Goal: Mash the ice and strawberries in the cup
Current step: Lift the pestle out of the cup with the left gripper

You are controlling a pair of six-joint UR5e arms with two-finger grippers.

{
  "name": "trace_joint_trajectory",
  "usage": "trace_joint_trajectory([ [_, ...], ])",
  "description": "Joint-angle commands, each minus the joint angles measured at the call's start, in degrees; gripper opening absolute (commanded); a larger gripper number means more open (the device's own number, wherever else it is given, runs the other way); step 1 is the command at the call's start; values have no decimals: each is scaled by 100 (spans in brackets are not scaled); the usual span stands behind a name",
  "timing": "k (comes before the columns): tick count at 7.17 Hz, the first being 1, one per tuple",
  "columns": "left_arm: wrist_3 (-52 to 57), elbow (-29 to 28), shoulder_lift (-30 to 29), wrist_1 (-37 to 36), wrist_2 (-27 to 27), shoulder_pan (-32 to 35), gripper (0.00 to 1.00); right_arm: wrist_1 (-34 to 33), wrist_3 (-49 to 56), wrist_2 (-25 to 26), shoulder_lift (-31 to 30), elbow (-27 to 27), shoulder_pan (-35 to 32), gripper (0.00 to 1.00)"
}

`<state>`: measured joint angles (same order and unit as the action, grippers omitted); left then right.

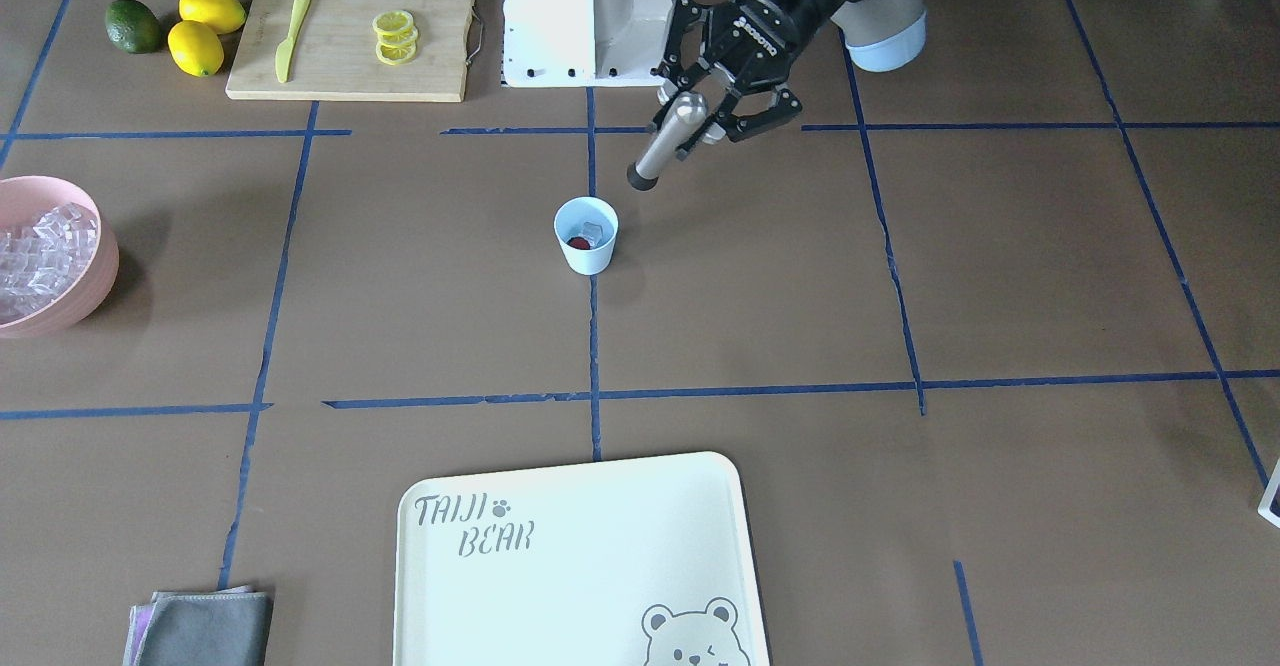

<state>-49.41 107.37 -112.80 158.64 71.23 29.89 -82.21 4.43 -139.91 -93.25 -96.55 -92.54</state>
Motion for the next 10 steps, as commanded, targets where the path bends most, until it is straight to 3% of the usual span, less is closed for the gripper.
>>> trace_joint_trajectory([
  [1,-1382,12,170,-1057,1424,1014,0,3,-3,-1,8,-49,-1,99],
  [3,-2217,3,389,-2184,2515,1588,0,-50,-3,-10,-9,-5,-1,99],
  [6,-2232,-58,854,-3809,5329,2850,0,-76,-3,-1,-36,171,8,99],
  [7,-2126,-128,1108,-3988,5854,3343,0,-85,-3,-10,-62,162,8,99],
  [9,-298,-216,2108,-4181,5903,3409,0,-76,-3,-1,-62,145,8,99],
  [10,390,-425,2313,-4279,5894,3409,0,-76,-3,-1,-71,145,8,99],
])
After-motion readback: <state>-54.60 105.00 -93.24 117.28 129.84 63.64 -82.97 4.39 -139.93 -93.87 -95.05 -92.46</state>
